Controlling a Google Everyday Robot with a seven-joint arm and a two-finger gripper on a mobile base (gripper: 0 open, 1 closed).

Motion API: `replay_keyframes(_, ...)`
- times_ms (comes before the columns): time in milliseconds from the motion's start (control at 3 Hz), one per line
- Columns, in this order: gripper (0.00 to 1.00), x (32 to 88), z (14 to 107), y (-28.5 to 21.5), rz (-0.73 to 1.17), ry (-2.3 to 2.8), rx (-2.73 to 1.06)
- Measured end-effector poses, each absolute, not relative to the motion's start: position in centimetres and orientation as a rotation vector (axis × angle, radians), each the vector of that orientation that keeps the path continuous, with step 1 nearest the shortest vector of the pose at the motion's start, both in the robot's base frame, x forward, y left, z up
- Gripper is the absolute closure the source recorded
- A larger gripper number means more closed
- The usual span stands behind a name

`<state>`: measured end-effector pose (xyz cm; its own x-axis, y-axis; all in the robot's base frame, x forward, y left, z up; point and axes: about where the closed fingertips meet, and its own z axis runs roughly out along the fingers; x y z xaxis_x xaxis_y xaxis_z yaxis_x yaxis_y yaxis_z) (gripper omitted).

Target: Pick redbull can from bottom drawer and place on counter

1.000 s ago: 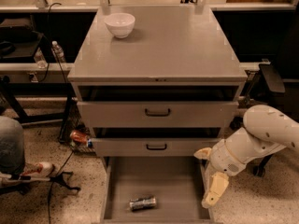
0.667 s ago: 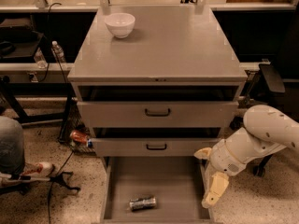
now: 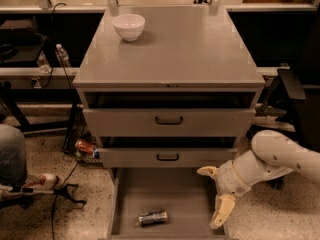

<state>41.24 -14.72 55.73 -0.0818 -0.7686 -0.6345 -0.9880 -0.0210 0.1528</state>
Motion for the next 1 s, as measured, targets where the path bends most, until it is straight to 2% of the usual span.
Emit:
replay_keyframes(333, 0.0, 41.0, 51.1, -13.9, 0.899, 1.747, -1.843)
replay_keyframes(1000, 0.0, 41.7, 49.1, -12.7, 0.89, 1.725, -1.873)
